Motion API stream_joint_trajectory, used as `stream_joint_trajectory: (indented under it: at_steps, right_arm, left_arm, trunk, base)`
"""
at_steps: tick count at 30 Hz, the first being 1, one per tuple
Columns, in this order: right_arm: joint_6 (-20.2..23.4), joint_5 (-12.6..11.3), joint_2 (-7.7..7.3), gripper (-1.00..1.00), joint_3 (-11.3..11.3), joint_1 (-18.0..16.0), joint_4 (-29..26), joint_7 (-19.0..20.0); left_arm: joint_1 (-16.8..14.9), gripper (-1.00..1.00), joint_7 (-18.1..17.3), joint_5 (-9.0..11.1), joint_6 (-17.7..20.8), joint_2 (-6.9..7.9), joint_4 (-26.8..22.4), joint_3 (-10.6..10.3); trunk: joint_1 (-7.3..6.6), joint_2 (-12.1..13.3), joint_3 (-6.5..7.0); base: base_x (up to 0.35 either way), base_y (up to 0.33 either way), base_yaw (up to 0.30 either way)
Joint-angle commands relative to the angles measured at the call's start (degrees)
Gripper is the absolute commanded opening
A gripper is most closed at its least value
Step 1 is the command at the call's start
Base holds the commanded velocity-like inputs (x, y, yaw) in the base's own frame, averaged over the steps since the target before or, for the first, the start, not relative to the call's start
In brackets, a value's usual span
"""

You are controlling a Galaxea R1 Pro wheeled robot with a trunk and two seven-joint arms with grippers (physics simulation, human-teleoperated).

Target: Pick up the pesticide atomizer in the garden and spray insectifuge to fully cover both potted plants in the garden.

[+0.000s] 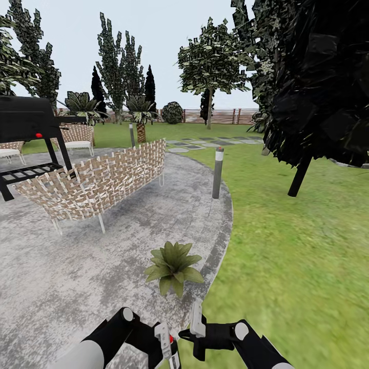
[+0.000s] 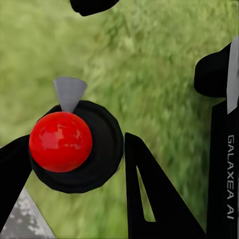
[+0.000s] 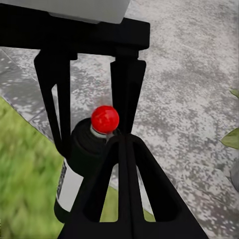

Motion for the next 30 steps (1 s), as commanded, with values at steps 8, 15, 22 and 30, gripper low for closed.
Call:
stream_joint_trajectory:
  at_steps: [8,15,22,30]
  right_arm:
    - [-0.25,0.43,0.01,-1.00,-0.05,-0.02,-0.06,0.01]
    - [-0.26,0.45,0.01,-1.00,-0.05,-0.02,-0.06,0.01]
    - [-0.26,0.45,0.01,-1.00,-0.05,-0.02,-0.06,0.01]
    - [-0.26,0.47,0.01,-1.00,-0.05,-0.02,-0.06,0.01]
  left_arm:
    - [-0.03,-1.00,-0.04,-0.10,-0.71,-0.53,-0.16,0.19]
    - [-0.10,-1.00,-0.04,-0.09,-0.75,-1.41,-0.14,0.19]
    - [-0.11,-1.00,-0.04,-0.09,-0.76,-1.37,-0.16,0.25]
    - [-0.11,-1.00,-0.04,-0.04,-0.75,-1.24,-0.08,0.29]
  trunk:
    - [-0.01,-0.02,-0.06]
    - [-0.01,-0.02,-0.06]
    - [-0.01,-0.02,-0.06]
    - [-0.01,-0.02,-0.06]
  base:
    - [0.000,0.000,0.000]
    - [0.000,0.000,0.000]
    - [0.000,0.000,0.000]
    - [0.000,0.000,0.000]
